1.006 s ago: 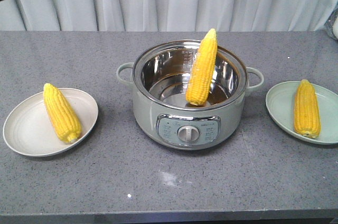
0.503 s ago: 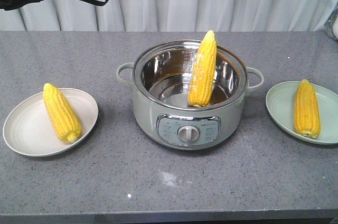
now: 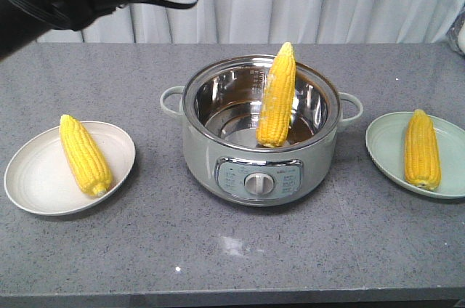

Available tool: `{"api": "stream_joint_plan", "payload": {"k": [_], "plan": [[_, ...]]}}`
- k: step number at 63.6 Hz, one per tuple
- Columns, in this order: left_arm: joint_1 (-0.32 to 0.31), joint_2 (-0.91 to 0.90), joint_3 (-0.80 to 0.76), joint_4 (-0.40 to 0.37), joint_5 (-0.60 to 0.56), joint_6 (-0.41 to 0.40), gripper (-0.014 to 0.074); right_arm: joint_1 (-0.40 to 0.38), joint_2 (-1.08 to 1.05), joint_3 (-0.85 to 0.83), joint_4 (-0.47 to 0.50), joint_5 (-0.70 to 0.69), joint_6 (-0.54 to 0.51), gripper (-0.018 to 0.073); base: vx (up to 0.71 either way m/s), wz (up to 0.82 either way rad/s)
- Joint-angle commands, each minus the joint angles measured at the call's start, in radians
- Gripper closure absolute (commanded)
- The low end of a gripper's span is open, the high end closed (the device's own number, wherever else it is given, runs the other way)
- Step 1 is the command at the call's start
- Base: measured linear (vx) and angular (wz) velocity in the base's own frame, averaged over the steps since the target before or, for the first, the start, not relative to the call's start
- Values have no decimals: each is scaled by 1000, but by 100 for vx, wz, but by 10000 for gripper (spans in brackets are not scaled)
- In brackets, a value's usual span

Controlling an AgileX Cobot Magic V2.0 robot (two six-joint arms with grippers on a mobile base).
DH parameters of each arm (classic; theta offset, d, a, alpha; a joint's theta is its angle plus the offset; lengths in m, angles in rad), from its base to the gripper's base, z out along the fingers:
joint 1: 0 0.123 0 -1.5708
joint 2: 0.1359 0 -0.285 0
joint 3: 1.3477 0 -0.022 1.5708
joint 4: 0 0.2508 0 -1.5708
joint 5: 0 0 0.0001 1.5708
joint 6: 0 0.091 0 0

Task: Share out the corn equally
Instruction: 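Reach the left gripper over the pot to the last corn cob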

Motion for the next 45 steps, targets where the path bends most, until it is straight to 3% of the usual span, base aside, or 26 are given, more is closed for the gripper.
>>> {"api": "stream_joint_plan", "payload": {"k": [1,23,45], "plan": [[-11,-10,-32,20,23,-6,74,-4,-34,-28,18,-65,1,561,0,0],[-9,132,-24,19,-16,-31,74,-4,-34,-25,-1,-58,1,561,0,0],[-9,143,60,18,10,-31,74,-4,-34,-25,-13,-53,1,561,0,0]]}}
